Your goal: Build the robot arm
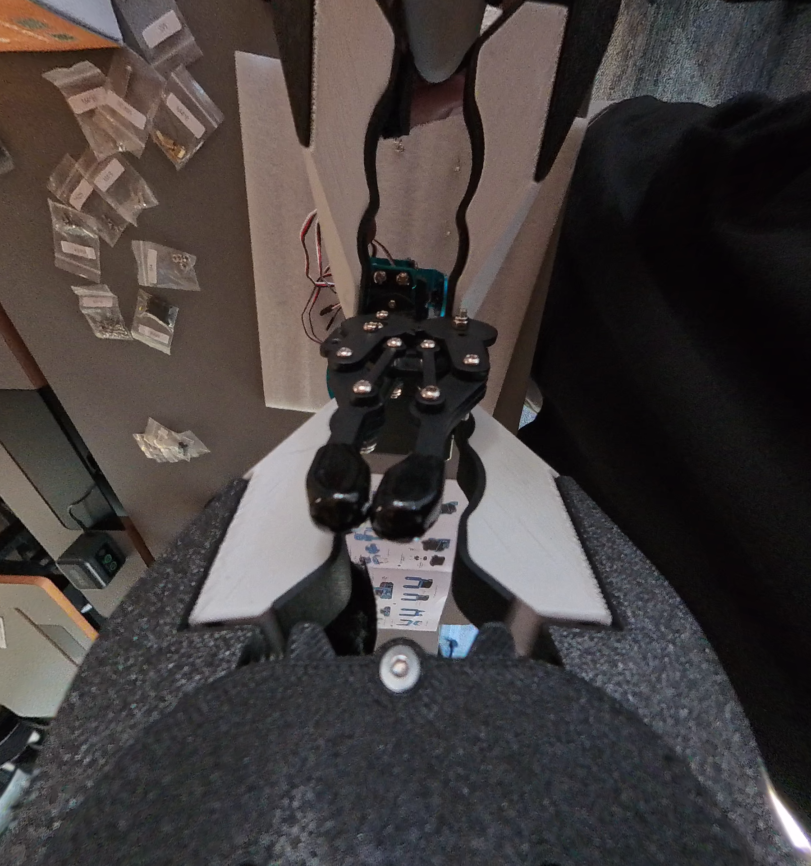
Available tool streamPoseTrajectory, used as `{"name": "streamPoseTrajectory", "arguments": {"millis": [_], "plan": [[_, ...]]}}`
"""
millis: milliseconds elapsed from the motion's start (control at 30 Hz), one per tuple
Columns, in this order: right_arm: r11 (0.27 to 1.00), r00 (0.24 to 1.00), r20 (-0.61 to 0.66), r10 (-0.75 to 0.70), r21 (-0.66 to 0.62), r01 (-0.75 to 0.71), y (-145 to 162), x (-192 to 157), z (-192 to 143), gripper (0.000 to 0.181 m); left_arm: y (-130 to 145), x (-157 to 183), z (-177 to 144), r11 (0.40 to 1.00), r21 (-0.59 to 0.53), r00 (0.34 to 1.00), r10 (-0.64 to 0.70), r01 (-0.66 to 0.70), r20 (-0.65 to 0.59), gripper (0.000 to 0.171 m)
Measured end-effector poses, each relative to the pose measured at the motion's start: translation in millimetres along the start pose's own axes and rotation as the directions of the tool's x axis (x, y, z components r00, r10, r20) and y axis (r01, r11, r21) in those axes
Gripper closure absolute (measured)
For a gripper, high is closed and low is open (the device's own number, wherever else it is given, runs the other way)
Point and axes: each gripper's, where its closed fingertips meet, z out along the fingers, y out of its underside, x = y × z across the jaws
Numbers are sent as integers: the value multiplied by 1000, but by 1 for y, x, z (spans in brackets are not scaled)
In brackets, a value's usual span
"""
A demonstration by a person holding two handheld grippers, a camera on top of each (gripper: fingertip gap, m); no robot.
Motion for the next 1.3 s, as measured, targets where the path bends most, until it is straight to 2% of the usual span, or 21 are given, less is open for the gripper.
{"name": "streamPoseTrajectory", "arguments": {"millis": [200,333,400,567,633,733,933,1133,1300], "plan": [[999,998,-45,35,-34,-37,0,2,0,148,-1,0,-1,998,-46,999,-34,36,34,127],[999,997,-61,37,-4,-37,0,3,-3,153,-4,0,-2,995,-68,998,-70,70,5,127],[1000,996,-81,28,-1,-28,2,8,-5,161,-6,0,-2,993,-79,996,-89,87,-15,127],[999,999,-10,49,5,-49,3,1,-12,156,-11,4,0,994,-91,997,-63,60,-31,127],[996,995,58,83,34,-85,0,-4,-14,138,-14,1,0,995,-91,999,-41,41,-3,127],[989,987,118,105,89,-115,-6,-7,-14,130,-13,3,3,995,-104,1000,-7,6,-7,127],[987,988,105,110,104,-121,-5,3,-16,133,-15,-3,7,994,-95,999,-47,48,6,127],[993,995,77,56,100,-63,-4,2,-14,134,-14,-3,6,994,-101,998,-43,47,45,127],[989,994,112,11,145,-27,-3,-3,-17,139,-15,4,7,996,-68,998,-59,60,10,127]]}}
